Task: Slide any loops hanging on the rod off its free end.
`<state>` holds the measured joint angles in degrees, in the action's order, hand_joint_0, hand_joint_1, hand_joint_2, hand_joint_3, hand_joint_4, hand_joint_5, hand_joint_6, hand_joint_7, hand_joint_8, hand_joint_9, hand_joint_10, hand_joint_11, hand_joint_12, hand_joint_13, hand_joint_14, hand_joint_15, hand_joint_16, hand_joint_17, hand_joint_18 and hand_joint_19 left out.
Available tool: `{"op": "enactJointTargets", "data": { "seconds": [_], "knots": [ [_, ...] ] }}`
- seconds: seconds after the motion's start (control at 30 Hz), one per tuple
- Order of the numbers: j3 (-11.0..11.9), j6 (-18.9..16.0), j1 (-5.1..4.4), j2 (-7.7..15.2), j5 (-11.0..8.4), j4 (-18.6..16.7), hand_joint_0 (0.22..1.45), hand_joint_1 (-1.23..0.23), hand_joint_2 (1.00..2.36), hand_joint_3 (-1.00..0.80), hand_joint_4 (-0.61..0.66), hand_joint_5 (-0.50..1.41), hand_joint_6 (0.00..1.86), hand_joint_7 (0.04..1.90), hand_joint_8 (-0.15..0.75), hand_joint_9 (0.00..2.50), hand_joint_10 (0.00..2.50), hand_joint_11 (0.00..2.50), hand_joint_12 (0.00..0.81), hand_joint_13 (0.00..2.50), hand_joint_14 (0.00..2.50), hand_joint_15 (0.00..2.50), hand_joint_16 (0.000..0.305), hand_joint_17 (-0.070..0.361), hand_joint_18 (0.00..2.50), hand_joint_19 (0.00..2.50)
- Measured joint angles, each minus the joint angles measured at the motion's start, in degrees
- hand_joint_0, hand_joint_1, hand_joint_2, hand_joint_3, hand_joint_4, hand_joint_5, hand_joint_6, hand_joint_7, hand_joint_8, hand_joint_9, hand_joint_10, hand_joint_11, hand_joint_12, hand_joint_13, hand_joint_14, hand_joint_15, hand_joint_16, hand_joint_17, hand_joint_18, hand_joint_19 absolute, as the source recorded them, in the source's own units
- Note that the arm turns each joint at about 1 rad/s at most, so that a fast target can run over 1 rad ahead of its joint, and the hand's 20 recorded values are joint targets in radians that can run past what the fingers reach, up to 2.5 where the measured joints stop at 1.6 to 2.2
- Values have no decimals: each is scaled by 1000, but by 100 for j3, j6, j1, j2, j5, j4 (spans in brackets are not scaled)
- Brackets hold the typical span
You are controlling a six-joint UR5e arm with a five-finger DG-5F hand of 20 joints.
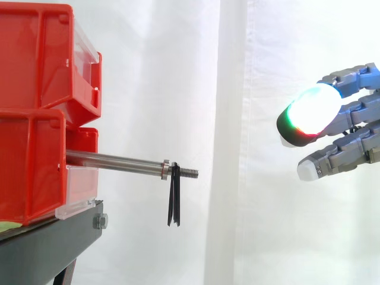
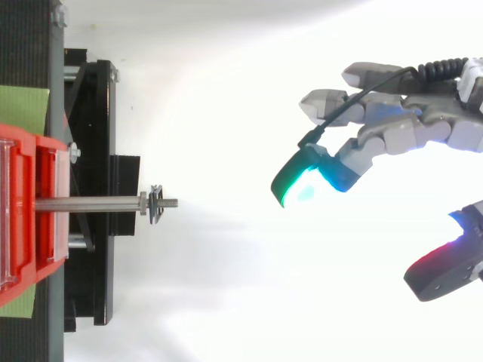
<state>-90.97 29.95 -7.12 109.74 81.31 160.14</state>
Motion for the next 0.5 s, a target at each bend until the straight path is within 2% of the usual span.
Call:
{"op": "enactJointTargets", "data": {
  "seconds": [0.5],
  "knots": [
    [0, -4, 0, -3, 1, 0, 555, -488, 1007, -420, 97, -300, 501, 644, 179, 0, 0, 0, 404, 74, 0, 0, 65, 146, 31, 240]
  ]
}}
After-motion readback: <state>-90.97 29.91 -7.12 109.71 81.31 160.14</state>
